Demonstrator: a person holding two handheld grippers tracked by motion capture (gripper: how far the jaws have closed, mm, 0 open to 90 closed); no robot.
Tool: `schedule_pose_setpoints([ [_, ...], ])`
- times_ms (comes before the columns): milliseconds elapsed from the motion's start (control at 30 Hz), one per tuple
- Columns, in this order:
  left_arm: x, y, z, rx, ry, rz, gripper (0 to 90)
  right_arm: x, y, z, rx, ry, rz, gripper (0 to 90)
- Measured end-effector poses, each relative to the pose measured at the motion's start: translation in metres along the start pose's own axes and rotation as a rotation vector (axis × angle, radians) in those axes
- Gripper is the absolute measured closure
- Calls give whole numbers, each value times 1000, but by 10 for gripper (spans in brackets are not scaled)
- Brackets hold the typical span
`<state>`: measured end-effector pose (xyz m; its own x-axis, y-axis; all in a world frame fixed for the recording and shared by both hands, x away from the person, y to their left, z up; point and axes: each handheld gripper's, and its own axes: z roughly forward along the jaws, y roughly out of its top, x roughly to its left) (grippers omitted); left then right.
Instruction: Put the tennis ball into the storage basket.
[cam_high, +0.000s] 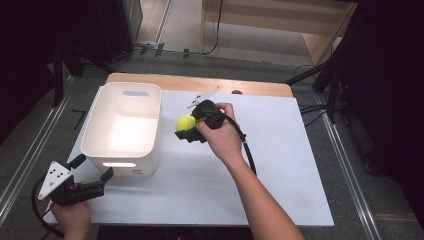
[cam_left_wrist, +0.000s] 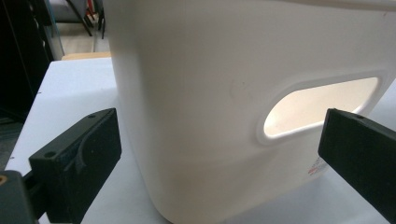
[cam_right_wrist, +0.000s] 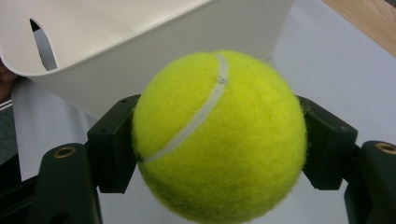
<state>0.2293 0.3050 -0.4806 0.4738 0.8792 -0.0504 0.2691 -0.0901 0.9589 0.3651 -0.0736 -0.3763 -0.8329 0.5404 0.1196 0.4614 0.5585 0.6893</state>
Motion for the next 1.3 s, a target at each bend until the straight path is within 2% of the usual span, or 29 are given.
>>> schedule_pose_setpoints([
  [633, 0, 0, 1, 3, -2, -1, 0, 15, 20, 8, -25, 42, -40, 235],
  [867, -1, 0, 2, 19, -5, 5, 0, 18, 28, 11, -29, 46, -48, 235],
  [1000, -1, 0, 2, 20, -4, 4, 0, 20, 32, 12, -34, 50, -61, 235],
  [1033, -1, 0, 3, 5, -7, 2, 0, 20, 33, 12, -33, 52, -61, 235],
  [1067, -1, 0, 2, 21, -4, 6, 0, 21, 34, 12, -32, 54, -64, 235],
  [1300, -1, 0, 2, 19, -6, 7, 0, 25, 40, 16, -36, 60, -78, 235],
])
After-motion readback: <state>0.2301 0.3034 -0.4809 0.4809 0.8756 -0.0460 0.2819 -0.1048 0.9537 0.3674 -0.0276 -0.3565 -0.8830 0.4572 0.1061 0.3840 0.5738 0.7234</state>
